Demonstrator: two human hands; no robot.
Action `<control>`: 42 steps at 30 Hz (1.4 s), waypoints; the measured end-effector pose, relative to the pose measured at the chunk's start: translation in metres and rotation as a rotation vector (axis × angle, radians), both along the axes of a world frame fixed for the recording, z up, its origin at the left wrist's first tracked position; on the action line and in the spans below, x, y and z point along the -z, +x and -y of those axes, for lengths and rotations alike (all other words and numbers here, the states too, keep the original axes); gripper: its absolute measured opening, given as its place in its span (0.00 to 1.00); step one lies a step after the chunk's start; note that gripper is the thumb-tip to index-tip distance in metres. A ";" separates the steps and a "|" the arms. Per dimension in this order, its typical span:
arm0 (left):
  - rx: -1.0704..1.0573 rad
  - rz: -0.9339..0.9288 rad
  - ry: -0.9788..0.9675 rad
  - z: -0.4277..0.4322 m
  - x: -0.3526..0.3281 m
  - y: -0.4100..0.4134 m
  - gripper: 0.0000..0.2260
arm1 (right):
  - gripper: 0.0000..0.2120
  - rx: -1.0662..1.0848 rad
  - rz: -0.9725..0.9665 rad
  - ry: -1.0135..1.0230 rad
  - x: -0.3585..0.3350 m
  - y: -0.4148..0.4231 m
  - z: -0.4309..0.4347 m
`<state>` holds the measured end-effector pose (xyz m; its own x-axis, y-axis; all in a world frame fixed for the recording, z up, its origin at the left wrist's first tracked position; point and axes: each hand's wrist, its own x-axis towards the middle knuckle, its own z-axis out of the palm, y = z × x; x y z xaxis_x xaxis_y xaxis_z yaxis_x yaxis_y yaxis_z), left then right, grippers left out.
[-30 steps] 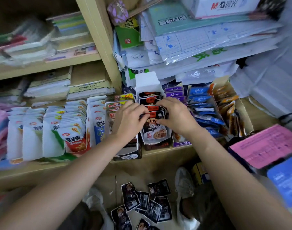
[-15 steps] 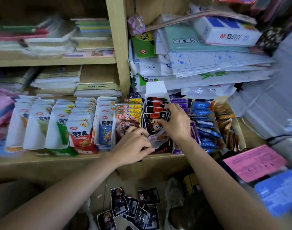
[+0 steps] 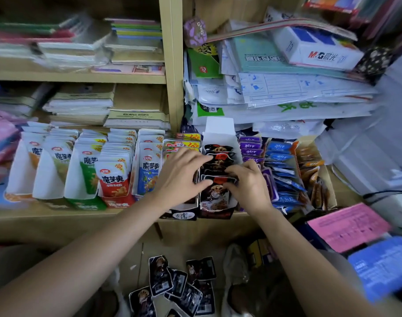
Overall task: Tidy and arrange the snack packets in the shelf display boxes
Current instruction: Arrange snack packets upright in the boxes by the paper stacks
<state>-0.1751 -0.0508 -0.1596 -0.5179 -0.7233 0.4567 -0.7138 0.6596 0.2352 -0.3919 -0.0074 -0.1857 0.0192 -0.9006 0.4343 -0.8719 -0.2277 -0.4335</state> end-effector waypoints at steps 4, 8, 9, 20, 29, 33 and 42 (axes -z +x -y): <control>0.012 0.260 0.027 0.016 -0.011 -0.014 0.22 | 0.17 0.037 -0.002 -0.063 0.006 0.004 -0.001; 0.060 0.235 -0.043 0.023 -0.011 -0.024 0.10 | 0.15 0.056 -0.003 -0.113 0.016 0.001 0.002; 0.056 0.219 -0.047 0.024 -0.011 -0.024 0.10 | 0.15 0.045 -0.009 -0.113 0.017 0.000 0.002; 0.124 0.507 0.131 0.049 -0.037 -0.041 0.16 | 0.08 0.024 -0.104 -0.092 0.012 -0.013 -0.008; 0.019 0.163 -0.082 0.054 -0.026 -0.038 0.02 | 0.09 0.027 -0.003 -0.069 0.007 -0.008 0.004; 0.009 0.038 0.003 0.053 -0.017 -0.039 0.04 | 0.09 0.053 0.003 -0.064 0.003 -0.007 0.016; 0.067 -0.090 -0.069 0.025 -0.008 -0.014 0.07 | 0.08 0.057 0.041 -0.052 0.003 -0.004 0.029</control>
<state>-0.1886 -0.0761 -0.1515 -0.5185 -0.6540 0.5509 -0.6460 0.7217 0.2488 -0.3955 -0.0369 -0.1883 -0.0499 -0.8758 0.4801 -0.8659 -0.2016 -0.4578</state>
